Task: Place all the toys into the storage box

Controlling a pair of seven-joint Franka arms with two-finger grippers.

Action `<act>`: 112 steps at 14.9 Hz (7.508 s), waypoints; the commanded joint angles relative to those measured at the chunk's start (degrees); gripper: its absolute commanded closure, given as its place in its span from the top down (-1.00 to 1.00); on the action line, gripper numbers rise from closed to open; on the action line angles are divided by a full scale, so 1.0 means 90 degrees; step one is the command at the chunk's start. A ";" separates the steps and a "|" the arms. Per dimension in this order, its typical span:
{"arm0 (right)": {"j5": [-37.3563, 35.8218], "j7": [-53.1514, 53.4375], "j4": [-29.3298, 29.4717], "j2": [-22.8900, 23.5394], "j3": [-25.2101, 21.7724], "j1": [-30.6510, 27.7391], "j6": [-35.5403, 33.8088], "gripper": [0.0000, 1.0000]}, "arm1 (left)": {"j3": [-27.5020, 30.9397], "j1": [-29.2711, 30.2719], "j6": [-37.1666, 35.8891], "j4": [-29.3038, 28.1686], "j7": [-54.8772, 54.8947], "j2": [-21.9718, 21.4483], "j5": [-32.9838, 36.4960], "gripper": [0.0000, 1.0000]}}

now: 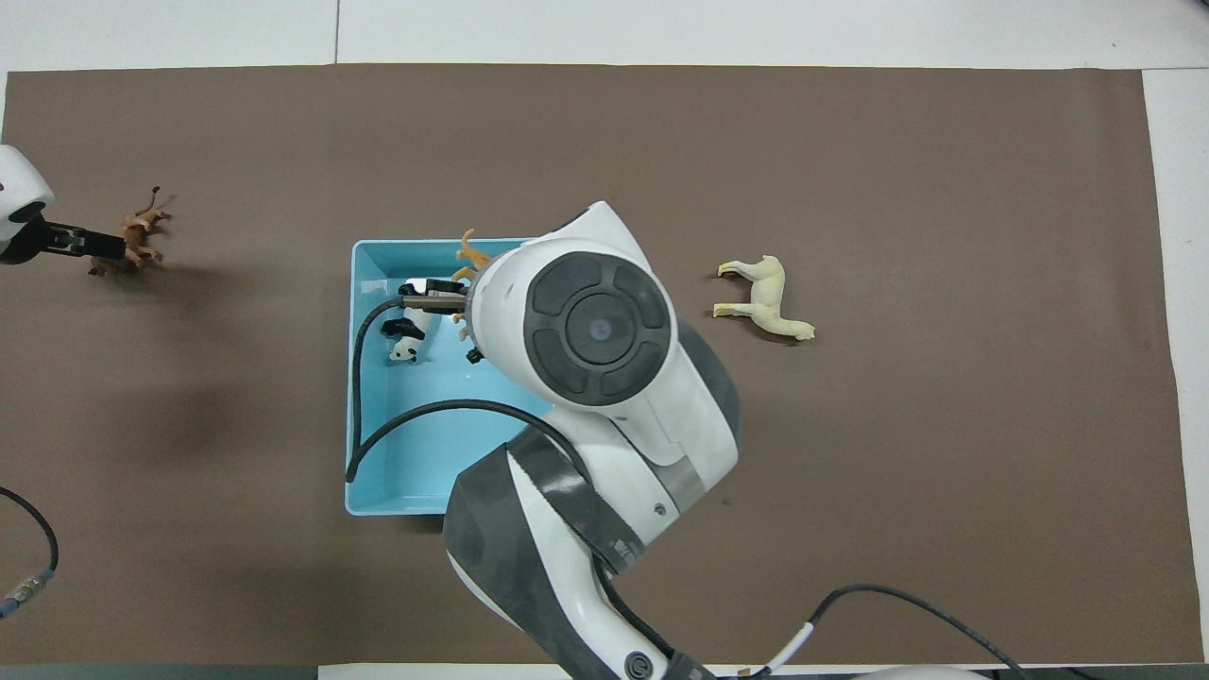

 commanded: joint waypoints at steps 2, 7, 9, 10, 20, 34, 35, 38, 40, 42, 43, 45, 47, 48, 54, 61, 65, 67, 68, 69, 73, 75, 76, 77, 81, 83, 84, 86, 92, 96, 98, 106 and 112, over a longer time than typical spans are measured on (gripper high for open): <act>0.0123 0.0452 0.0282 0.0492 -0.0043 0.0118 0.0170 0.98 | -0.0041 -0.0032 0.0100 0.0182 0.0017 0.0161 -0.0278 1.00; 0.0055 0.1341 0.0983 0.0472 -0.0121 0.0051 -0.1489 1.00 | -0.0041 -0.0072 0.0490 0.0084 -0.0002 0.0269 -0.0308 1.00; -0.0042 0.1215 0.1073 0.0229 -0.0257 -0.0202 -0.2153 1.00 | -0.0041 -0.0072 0.0636 0.0075 -0.0031 0.0317 -0.0308 0.89; -0.0216 0.0856 0.1073 0.0093 -0.0316 -0.0378 -0.2350 1.00 | -0.0041 -0.0072 0.0685 0.0065 -0.0031 0.0318 -0.0308 0.88; -0.0999 -0.2339 -0.2575 -0.1041 -0.0434 -0.2214 -0.0511 1.00 | -0.0041 -0.0072 0.1164 -0.0501 -0.0148 0.0288 -0.0308 -0.14; -0.0990 -0.3395 -0.3087 -0.0466 -0.0434 -0.2401 0.0460 1.00 | -0.0099 -0.1358 -0.1978 0.0573 -0.3376 -0.1155 -0.0328 -1.00; -0.0990 -0.3395 -0.3107 -0.0407 -0.0434 -0.2401 0.0586 1.00 | -0.0099 -0.1602 -0.2183 0.0544 -0.3816 -0.1341 -0.0328 -1.00; -0.0980 -0.3269 -0.3204 -0.0300 -0.0424 -0.2391 0.0948 1.00 | -0.0090 -0.2587 -0.2585 0.0223 -0.5436 -0.1683 -0.0318 -1.00; -0.0970 -0.3171 -0.3234 -0.0299 -0.0424 -0.2381 0.0959 -0.43 | -0.0090 -0.3233 -0.2498 -0.0527 -0.6220 -0.2034 -0.0270 -1.00; -0.0960 -0.3025 -0.3186 -0.0309 -0.0424 -0.2352 0.0871 -1.00 | -0.0080 -0.3683 -0.2119 -0.1163 -0.6679 -0.2288 -0.0269 -1.00; -0.0960 -0.2995 -0.3137 -0.0309 -0.0424 -0.2333 0.0803 -1.00 | -0.0090 -0.3840 -0.1875 -0.1407 -0.6894 -0.2377 -0.0269 -0.93; -0.0951 -0.2995 -0.2952 -0.0338 -0.0424 -0.2333 0.0579 -1.00 | -0.0090 -0.3978 -0.1755 -0.1556 -0.7004 -0.2426 -0.0269 0.73; -0.0951 -0.2995 -0.2660 -0.0445 -0.0424 -0.2342 0.0112 -1.00 | -0.0099 -0.4036 -0.1814 -0.1517 -0.7246 -0.2426 -0.0269 1.00; -0.0941 -0.2995 -0.2455 -0.0523 -0.0424 -0.2342 -0.0229 -1.00 | -0.0090 -0.4094 -0.1814 -0.1508 -0.7325 -0.2426 -0.0269 1.00; -0.0669 -0.2985 -0.0602 -0.0866 -0.0376 -0.2333 -0.2610 -1.00 | -0.0041 -0.3531 -0.1843 -0.0923 -0.6607 -0.2358 -0.0240 1.00; 0.1040 -0.1212 0.0731 -0.0563 -0.0258 -0.1281 -0.1802 -1.00 | -0.0031 -0.1900 -0.3334 0.0083 -0.3804 -0.2630 -0.0289 1.00; 0.1149 -0.0544 0.0526 -0.0369 -0.0258 -0.0439 -0.0606 -1.00 | -0.0031 -0.1820 -0.4301 -0.0023 -0.3654 -0.3411 -0.0289 1.00; 0.1489 -0.0495 0.0302 -0.0290 -0.0258 -0.0254 -0.0041 -1.00 | -0.0021 -0.1810 -0.4645 -0.0023 -0.3684 -0.3530 -0.0289 1.00; 0.1559 -0.0437 0.0253 -0.0125 -0.0258 -0.0079 0.0427 -1.00 | -0.0021 -0.1820 -0.4636 -0.0062 -0.3693 -0.3549 -0.0289 1.00; 0.1559 -0.0407 0.0252 0.0099 -0.0258 0.0030 0.0779 -1.00 | -0.0031 -0.1829 -0.4627 -0.0091 -0.3732 -0.3559 -0.0289 1.00; 0.1520 0.0204 0.0291 0.0277 -0.0268 0.0205 0.0871 1.00 | -0.0031 -0.1810 -0.4616 -0.0258 -0.3810 -0.3696 -0.0299 1.00; 0.1413 0.1064 0.0369 0.0296 -0.0268 0.0255 0.0832 1.00 | -0.0021 -0.1810 -0.4675 -0.0209 -0.4044 -0.3745 -0.0308 1.00; 0.1393 0.1203 0.0399 0.0287 -0.0268 0.0236 0.0638 1.00 | -0.0021 -0.1810 -0.4733 -0.0209 -0.4055 -0.3803 -0.0318 1.00; 0.1384 0.1224 0.0486 0.0257 -0.0316 0.0197 0.0192 1.00 | -0.0021 -0.1810 -0.4850 -0.0189 -0.4045 -0.3803 -0.0309 1.00; 0.0887 0.1097 0.0497 -0.0424 -0.1008 0.0041 -0.1128 1.00 | -0.0002 -0.1762 -0.5339 0.0084 -0.3967 -0.3803 -0.0308 1.00; 0.0846 0.0874 0.0487 -0.0699 -0.1322 -0.0260 -0.1889 1.00 | -0.0021 -0.1683 -0.5301 0.0016 -0.3841 -0.3813 -0.0308 1.00; 0.0846 0.0437 0.0458 -0.0835 -0.1381 -0.0504 -0.2222 1.00 | -0.0021 -0.1683 -0.5310 -0.0003 -0.3724 -0.3842 -0.0308 1.00; 0.0837 -0.1208 0.0341 -0.1002 -0.1381 -0.1226 -0.2798 1.00 | -0.0021 -0.1654 -0.5320 -0.0004 -0.3625 -0.3843 -0.0309 1.00; 0.0127 -0.5929 -0.0167 -0.1178 -0.1391 -0.3092 -0.3231 1.00 | -0.0041 -0.1673 -0.5281 -0.0013 -0.3615 -0.3843 -0.0308 1.00; -0.0306 -0.7399 -0.0119 -0.1217 -0.1391 -0.3855 -0.3250 1.00 | -0.0041 -0.1693 -0.5232 -0.0013 -0.3625 -0.3852 -0.0308 1.00; -0.0364 -0.7380 -0.0177 -0.1451 -0.1401 -0.4001 -0.3705 1.00 | -0.0041 -0.1702 -0.5203 -0.0062 -0.3625 -0.3852 -0.0308 1.00; -0.0843 -0.7272 -0.0780 -0.3187 -0.1197 -0.4685 -0.5750 1.00 | -0.0041 -0.1712 -0.5232 -0.0052 -0.3684 -0.3852 -0.0308 1.00; -0.1185 -0.7272 -0.1134 -0.3640 -0.0073 -0.5702 -0.5284 1.00 | -0.0041 -0.1673 -0.5232 -0.0052 -0.3684 -0.3852 -0.0308 1.00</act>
